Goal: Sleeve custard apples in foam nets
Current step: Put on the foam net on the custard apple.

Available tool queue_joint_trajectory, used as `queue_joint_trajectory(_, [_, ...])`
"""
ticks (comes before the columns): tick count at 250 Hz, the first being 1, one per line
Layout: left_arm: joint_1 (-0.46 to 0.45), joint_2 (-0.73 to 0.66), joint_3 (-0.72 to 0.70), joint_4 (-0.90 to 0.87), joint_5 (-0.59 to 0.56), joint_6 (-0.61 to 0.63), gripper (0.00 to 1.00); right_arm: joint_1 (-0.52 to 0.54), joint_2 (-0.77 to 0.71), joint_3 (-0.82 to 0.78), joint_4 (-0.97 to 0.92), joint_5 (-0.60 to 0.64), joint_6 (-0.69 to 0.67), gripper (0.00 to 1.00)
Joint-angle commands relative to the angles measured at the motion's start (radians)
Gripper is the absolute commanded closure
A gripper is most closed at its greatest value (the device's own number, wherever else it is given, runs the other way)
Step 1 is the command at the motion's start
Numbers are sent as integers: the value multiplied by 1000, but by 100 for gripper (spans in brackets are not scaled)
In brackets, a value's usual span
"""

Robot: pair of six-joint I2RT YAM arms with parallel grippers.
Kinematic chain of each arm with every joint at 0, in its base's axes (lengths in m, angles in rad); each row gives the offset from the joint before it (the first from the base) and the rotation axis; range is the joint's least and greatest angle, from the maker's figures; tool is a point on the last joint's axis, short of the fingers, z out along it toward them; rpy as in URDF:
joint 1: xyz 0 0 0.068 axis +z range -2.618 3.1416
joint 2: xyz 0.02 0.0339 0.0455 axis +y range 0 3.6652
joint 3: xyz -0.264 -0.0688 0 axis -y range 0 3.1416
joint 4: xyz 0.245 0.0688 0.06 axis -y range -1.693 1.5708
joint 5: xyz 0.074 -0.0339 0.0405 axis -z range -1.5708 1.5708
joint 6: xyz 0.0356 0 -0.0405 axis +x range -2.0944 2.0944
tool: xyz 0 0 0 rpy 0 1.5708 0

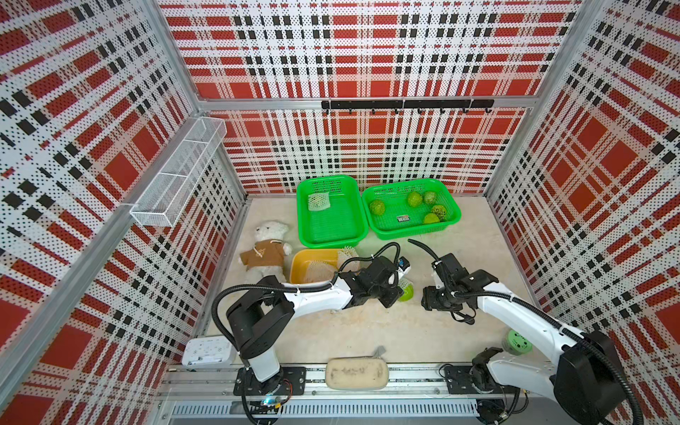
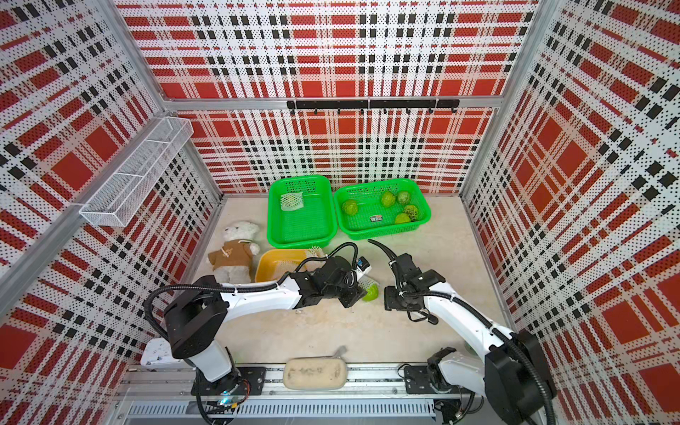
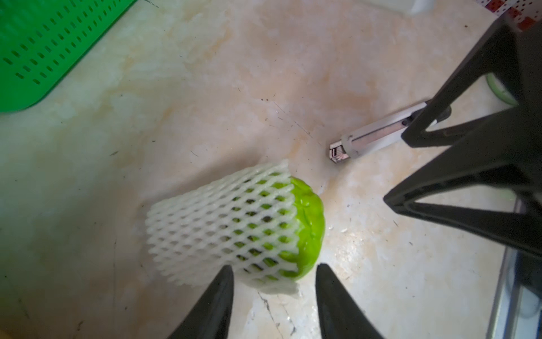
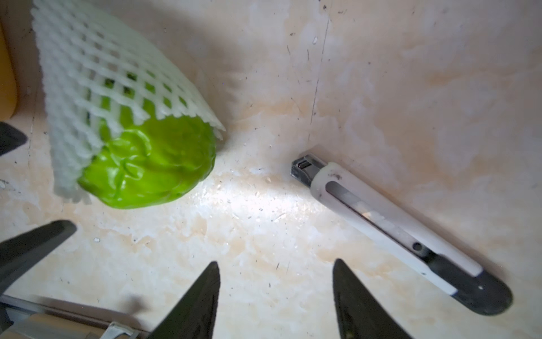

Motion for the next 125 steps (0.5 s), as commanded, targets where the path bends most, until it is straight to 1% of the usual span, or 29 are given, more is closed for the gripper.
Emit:
queue_joint_trajectory(1, [-5, 22, 41, -30, -25, -3, 60, 14, 21, -35, 165, -7, 80, 40])
queue_joint_trajectory(40, [-7, 30, 54, -42, -9, 6, 72, 35, 89, -50, 288, 4, 120, 44])
queue_joint_trajectory(55, [-7, 34, 63, -51, -8, 11, 75, 38, 107, -52, 328, 7, 128, 44])
queue_joint_trajectory(77, [-5, 46, 82, -73, -2, 22, 75, 38, 132, -51, 366, 9, 135, 45])
queue_joint_trajectory(103, [-5, 56, 96, -84, 11, 28, 65, 38, 168, -44, 390, 1, 133, 46])
queue_joint_trajectory(116, [-5, 64, 104, -85, 16, 29, 65, 39, 177, -45, 402, -5, 133, 46])
queue_joint_trajectory(125, [-4, 72, 110, -94, 13, 31, 69, 39, 182, -47, 411, -7, 134, 46])
